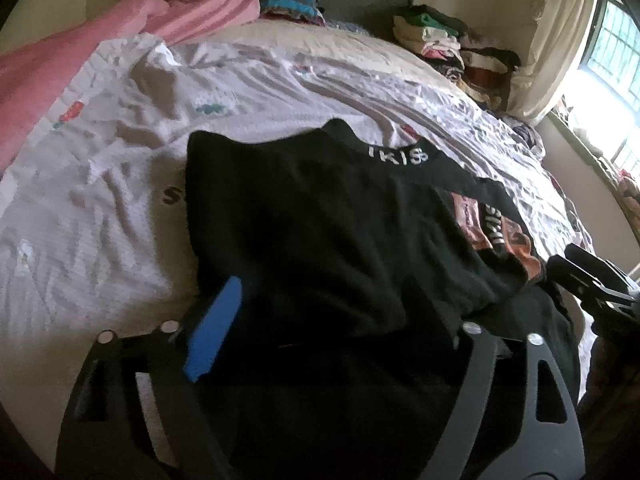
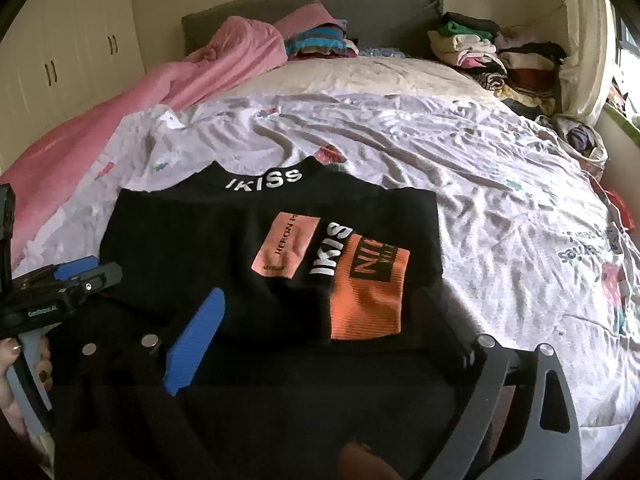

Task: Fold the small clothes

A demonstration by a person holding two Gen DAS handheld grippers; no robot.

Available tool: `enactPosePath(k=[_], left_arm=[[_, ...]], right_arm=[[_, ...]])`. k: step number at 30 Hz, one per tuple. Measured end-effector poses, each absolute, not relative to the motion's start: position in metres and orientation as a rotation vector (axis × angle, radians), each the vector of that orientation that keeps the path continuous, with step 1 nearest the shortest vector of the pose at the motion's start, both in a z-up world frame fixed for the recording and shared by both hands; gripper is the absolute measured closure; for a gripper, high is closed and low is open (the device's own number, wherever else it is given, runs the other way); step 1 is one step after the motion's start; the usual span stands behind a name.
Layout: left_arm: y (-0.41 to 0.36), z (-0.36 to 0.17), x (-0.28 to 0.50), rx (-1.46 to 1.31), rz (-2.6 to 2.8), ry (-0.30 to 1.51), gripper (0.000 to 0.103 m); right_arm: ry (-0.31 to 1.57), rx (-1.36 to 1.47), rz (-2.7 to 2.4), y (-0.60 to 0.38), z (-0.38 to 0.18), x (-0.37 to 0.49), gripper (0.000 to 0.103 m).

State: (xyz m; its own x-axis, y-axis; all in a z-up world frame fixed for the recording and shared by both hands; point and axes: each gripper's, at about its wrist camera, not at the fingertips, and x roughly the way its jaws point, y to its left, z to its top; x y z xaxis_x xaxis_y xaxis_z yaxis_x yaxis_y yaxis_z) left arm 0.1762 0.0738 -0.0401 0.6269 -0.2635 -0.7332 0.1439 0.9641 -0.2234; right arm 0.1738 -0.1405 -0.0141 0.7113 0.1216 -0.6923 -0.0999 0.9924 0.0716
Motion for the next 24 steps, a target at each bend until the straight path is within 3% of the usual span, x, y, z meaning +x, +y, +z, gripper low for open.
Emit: enactPosePath(k=[7,24], left_arm=[[0.074,-0.031,0.171,-0.152,-0.222,0.826,0.010],[0.061,-0.017,0.154,-0.128,-0.223,0.775,0.010]], right_arm=[[0.752,0.064,0.120,-0.150,-0.005,0.167,0.005],[0.710,0.078,0.125,-0.158,0.014,0.152,0.004]])
